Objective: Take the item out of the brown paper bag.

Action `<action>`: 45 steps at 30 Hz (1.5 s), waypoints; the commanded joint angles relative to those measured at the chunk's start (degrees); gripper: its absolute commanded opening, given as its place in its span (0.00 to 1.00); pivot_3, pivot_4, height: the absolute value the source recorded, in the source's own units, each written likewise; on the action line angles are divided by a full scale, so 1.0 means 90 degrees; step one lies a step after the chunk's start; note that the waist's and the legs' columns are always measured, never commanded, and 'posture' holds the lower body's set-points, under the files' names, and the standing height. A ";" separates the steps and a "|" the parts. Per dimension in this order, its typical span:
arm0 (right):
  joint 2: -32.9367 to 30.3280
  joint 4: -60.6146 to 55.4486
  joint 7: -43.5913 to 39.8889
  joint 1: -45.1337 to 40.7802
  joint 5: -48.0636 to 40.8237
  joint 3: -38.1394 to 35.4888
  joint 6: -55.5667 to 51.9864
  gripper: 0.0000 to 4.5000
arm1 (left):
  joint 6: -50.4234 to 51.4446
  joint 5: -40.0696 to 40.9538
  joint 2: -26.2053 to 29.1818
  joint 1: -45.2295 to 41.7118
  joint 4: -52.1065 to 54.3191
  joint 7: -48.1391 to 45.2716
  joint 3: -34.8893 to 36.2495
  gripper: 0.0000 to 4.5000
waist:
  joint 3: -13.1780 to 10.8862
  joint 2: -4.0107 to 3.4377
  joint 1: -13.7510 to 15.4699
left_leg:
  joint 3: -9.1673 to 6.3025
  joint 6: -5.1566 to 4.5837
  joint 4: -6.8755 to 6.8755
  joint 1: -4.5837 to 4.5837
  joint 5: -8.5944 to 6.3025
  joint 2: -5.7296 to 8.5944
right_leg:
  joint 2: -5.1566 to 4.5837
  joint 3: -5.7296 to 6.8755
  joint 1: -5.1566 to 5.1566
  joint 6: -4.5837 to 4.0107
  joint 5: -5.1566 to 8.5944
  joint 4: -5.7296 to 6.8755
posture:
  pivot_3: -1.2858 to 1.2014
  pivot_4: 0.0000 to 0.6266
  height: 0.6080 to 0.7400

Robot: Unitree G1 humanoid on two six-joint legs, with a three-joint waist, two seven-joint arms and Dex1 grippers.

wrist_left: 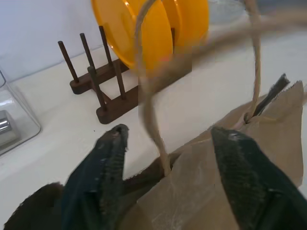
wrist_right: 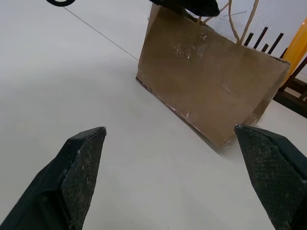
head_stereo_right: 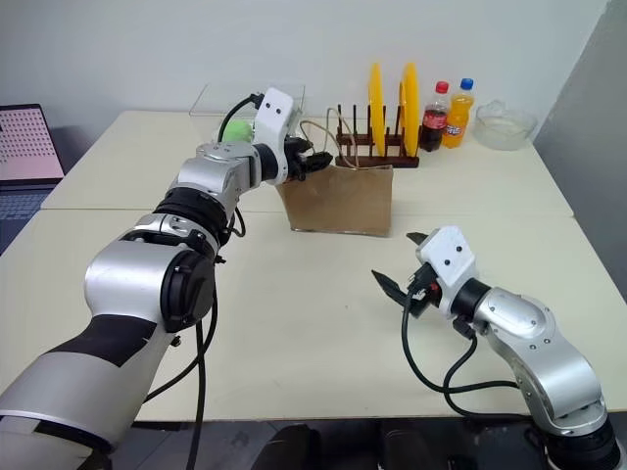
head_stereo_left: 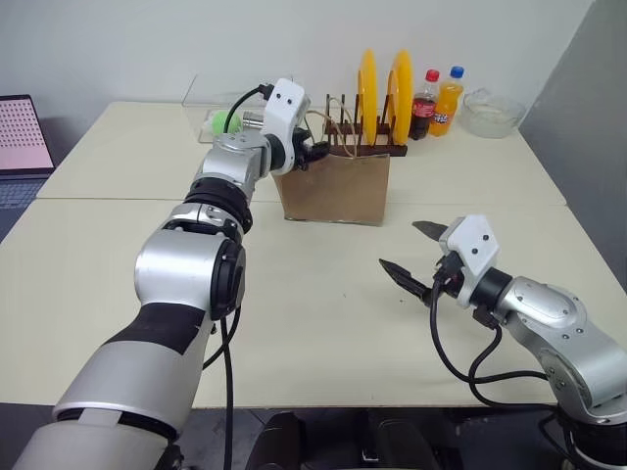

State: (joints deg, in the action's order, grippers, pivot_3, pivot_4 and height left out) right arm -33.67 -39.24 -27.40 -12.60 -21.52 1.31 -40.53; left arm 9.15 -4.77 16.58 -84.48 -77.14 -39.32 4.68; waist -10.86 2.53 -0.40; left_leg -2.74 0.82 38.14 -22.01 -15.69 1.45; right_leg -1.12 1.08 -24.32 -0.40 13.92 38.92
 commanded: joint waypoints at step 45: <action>0.1044 1.0475 -0.0751 -0.6907 0.3571 0.2087 0.5198 0.00 | 0.4808 0.4887 0.2059 0.7895 1.3691 0.0136 0.2048 0.64 | 0.0006 -0.0016 -0.0156 | 0.0029 0.0015 -0.0009 0.0048 0.0010 -0.0008 | 0.0008 -0.0042 0.0025 -0.0041 -0.0022 0.0001 | 0.52 0.24 1.00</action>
State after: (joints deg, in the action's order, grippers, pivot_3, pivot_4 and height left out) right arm -24.90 47.87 -36.61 -71.02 7.12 19.35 1.15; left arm 53.20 37.40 34.00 -13.54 43.39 -38.24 22.80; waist -10.81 2.39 -1.81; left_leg -2.50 0.99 38.05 -21.61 -15.58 1.38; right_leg -1.05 0.72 -24.11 -0.78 13.72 38.90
